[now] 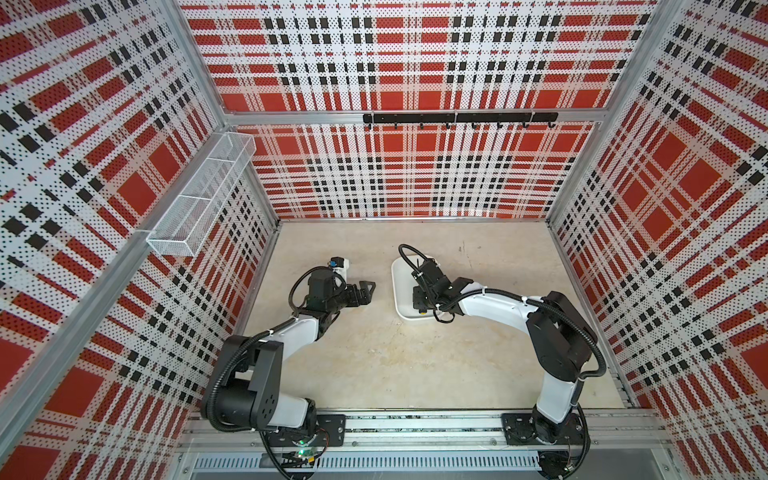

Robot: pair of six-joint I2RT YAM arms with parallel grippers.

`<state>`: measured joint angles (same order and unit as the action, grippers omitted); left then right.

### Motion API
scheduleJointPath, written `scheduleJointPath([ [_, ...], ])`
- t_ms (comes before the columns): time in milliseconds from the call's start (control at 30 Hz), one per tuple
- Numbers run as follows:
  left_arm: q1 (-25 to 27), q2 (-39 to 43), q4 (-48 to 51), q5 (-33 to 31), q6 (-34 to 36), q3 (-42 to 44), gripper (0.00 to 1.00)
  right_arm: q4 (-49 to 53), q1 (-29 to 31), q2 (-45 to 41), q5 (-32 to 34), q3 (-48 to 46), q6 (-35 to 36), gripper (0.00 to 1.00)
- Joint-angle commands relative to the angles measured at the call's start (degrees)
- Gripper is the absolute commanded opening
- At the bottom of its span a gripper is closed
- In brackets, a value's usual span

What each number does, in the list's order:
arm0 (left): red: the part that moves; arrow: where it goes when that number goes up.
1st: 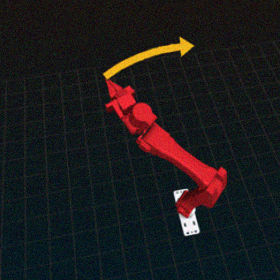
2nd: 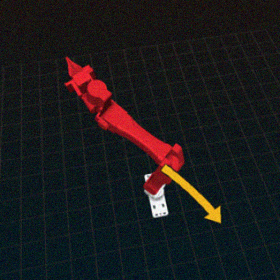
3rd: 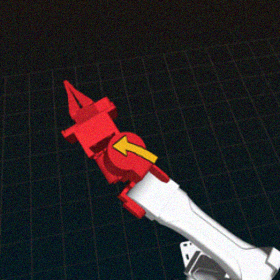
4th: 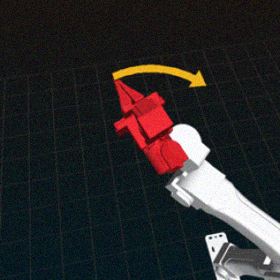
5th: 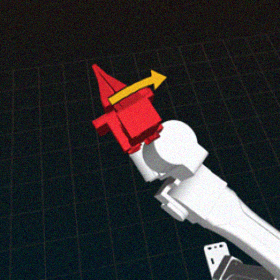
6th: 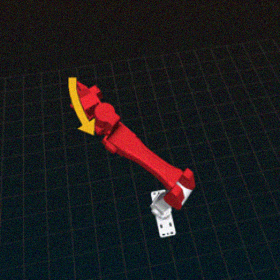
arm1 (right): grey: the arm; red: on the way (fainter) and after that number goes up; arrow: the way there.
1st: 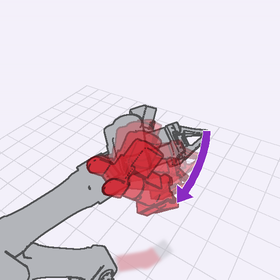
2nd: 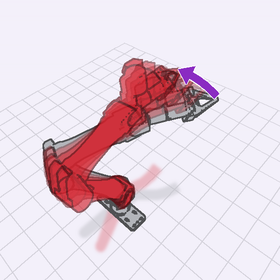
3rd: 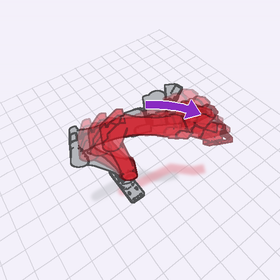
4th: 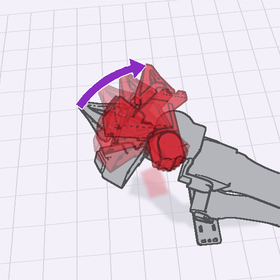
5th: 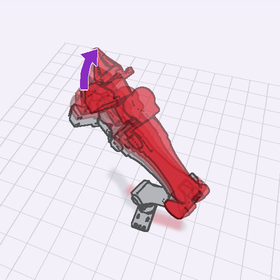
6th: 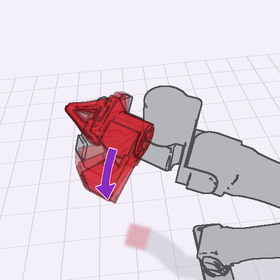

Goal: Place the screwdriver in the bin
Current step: 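Carry the screwdriver with the right gripper over the white tray, then lower the screwdriver into the tray and open the right gripper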

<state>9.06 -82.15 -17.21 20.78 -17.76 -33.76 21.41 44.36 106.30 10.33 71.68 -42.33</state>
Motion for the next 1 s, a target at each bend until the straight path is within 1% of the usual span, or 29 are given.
scheduleJointPath([
  [0, -0.3, -0.7, -1.5, 0.9, 0.8, 0.7, 0.98, 1.2, 0.3, 2.1, 1.2, 2.0, -0.9, 0.00],
  [200, -0.4, -0.8, -1.4, 0.9, 0.6, 0.7, 0.98, 1.7, 0.3, 4.5, 2.9, 3.2, -1.1, 0.00],
  [267, -0.3, -0.8, -1.4, 0.9, 0.6, 0.6, 0.98, 1.8, 0.3, 5.2, 3.0, 3.3, -1.1, 0.05],
  [333, -0.4, -0.8, -1.4, 0.9, 0.6, 0.7, 0.98, 1.7, 0.3, 5.8, 2.9, 3.5, -1.3, 0.07],
  [433, -0.3, -0.9, -1.4, 1.0, 0.5, 0.7, 0.98, 1.7, 0.3, 6.8, 2.5, 3.8, -1.6, 0.15],
  [600, -0.3, -1.1, -1.3, 1.1, 0.4, 0.7, 0.98, 1.6, 0.3, 7.6, 2.3, 3.9, -1.6, 0.24],
  [800, -0.3, -1.1, -1.3, 1.3, 0.4, 0.7, 0.98, 1.5, 0.3, 7.4, 2.6, 3.9, -1.4, 0.28],
  [967, -0.3, -1.1, -1.2, 1.3, 0.4, 0.7, 0.98, 1.7, 0.3, 7.6, 2.8, 3.9, -1.3, 0.35],
])
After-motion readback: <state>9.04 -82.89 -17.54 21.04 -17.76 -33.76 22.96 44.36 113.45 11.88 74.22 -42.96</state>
